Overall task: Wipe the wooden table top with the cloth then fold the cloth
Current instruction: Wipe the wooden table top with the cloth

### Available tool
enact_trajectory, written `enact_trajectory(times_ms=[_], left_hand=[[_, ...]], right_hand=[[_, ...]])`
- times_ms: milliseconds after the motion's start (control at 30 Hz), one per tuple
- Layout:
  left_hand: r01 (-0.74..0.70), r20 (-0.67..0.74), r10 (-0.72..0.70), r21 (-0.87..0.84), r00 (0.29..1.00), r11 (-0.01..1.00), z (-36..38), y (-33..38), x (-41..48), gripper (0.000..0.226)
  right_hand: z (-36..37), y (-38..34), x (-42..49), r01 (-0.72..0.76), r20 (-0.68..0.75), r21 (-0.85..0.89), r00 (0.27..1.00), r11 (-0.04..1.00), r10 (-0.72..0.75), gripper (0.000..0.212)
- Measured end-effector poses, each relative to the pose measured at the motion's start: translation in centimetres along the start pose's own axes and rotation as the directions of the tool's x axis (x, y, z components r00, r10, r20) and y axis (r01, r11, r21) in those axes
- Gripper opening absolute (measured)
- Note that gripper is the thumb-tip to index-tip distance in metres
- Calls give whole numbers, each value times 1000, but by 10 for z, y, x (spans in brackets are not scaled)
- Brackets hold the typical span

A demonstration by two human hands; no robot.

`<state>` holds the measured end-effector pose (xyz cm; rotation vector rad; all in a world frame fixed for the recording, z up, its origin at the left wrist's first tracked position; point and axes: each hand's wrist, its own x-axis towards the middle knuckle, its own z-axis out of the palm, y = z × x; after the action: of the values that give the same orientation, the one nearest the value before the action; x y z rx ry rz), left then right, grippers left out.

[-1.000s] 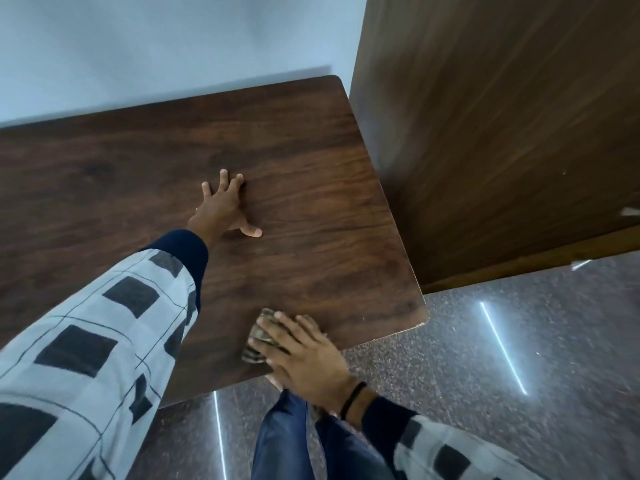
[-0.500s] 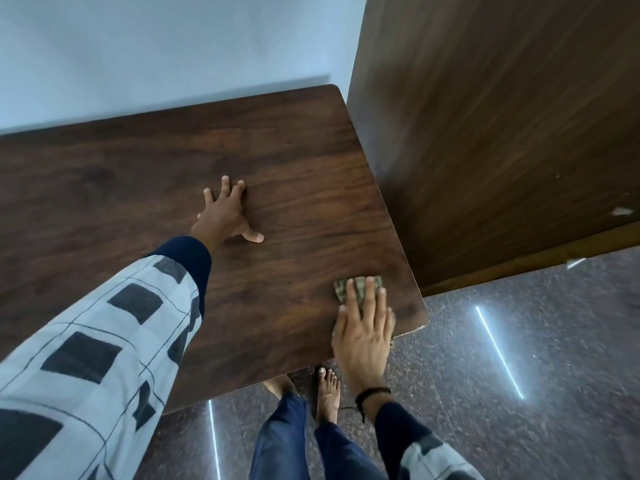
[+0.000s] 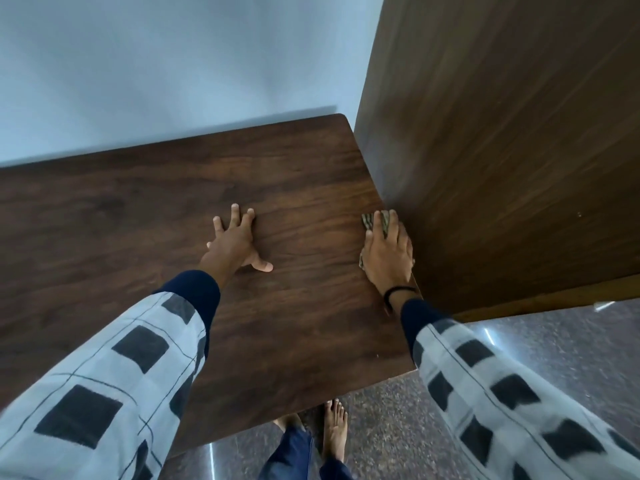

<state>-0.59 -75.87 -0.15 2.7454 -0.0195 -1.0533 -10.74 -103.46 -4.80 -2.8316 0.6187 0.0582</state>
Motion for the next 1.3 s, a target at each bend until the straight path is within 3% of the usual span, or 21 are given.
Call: enact_trajectory(times_ms=[233, 333, 433, 533, 600, 733, 833, 900, 967, 1067, 1200, 1300], left_hand=[[14, 28, -15, 38, 1000, 999, 4, -6, 12, 147], [24, 23, -25, 45, 999, 999, 5, -6, 14, 148], [19, 7, -20, 26, 1000, 999, 7, -8, 16, 149], [26, -8, -26, 32, 1000, 999, 7, -8, 16, 150], [32, -16, -31, 40, 999, 999, 6, -7, 15, 151], [40, -24, -39, 28, 999, 999, 5, -6, 13, 151], [27, -33, -26, 26, 999, 999, 3, -8, 7, 150], [0, -51, 1, 20, 999, 1000, 4, -9, 4, 148], [-13, -46, 13, 4, 999, 1000, 3, -8, -1, 145], [-28, -47, 28, 7, 998, 1000, 2, -6, -8, 141], [-67, -81, 68, 13, 994, 998, 3, -8, -15, 137], [-109, -116, 107, -11, 987, 994, 6, -13, -17, 134]], right_hand=[[0, -12, 62, 100, 30, 20, 994, 995, -101, 51], [3, 12, 10, 95, -27, -12, 995, 995, -96, 50], [7, 38, -69, 0, -103, -24, 995, 1000, -3, 50], [16, 42, -136, -95, -88, -14, 992, 995, 93, 52], [20, 27, -157, -83, -61, -9, 995, 996, 83, 53], [31, -18, -173, 126, -48, 28, 991, 992, -125, 50], [32, -13, -166, 396, 15, 21, 918, 918, -396, 51], [20, 15, -144, 477, 49, -13, 878, 879, -475, 52], [6, 49, -123, 405, 52, -51, 914, 913, -402, 53], [-5, 85, -123, 128, -39, -47, 991, 991, -130, 51], [14, 66, -170, -180, -164, 8, 970, 984, 179, 53], [39, 15, -212, -197, -193, 55, 960, 979, 204, 51]])
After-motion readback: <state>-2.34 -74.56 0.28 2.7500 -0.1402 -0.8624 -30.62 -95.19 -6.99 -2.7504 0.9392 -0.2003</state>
